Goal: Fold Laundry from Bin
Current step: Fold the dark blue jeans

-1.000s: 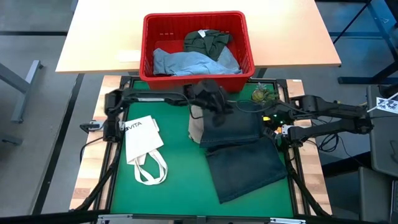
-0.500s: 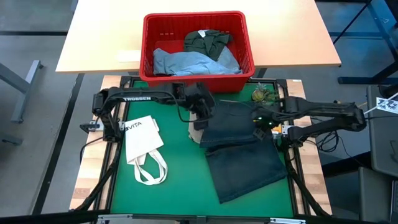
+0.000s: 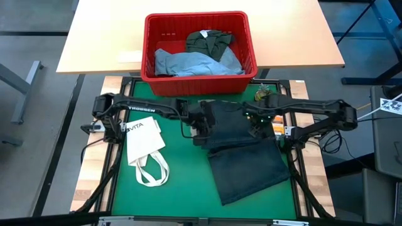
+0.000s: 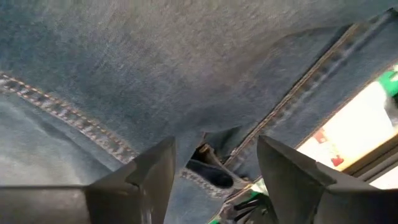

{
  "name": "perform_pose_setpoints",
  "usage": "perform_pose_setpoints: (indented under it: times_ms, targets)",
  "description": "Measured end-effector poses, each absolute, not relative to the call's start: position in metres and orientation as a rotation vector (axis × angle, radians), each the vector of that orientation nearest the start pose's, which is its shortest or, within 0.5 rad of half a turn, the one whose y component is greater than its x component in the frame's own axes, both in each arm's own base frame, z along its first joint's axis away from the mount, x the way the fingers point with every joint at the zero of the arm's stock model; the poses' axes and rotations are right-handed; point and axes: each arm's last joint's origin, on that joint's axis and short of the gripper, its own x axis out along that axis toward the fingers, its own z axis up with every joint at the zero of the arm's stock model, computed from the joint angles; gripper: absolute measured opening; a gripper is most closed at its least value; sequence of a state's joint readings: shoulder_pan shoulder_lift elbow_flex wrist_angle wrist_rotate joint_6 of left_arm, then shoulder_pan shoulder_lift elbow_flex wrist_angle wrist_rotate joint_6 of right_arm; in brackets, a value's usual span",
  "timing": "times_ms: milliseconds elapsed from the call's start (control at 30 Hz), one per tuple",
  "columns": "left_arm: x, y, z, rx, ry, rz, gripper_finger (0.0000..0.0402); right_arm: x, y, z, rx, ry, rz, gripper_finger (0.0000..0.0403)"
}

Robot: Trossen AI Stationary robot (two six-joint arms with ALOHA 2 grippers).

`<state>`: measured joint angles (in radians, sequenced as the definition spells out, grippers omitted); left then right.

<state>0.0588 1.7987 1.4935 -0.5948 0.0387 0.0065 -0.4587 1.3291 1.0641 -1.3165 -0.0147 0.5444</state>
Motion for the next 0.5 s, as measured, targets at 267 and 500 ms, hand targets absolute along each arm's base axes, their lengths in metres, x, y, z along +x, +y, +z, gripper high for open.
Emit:
perform_pose_setpoints:
  times_ms: [267, 500]
  targets:
    - [0.394, 0.012, 0.270, -0.026, 0.871, -0.007, 0.0100, 0.190, -0.092, 0.240, 0.848, 1.501, -0.736, 0.0225]
    - [0.394, 0.005, 0.270, -0.019, 0.864, -0.022, 0.0100, 0.179, -0.086, 0.210, 0.858, 1.604, -0.732, 0.0225]
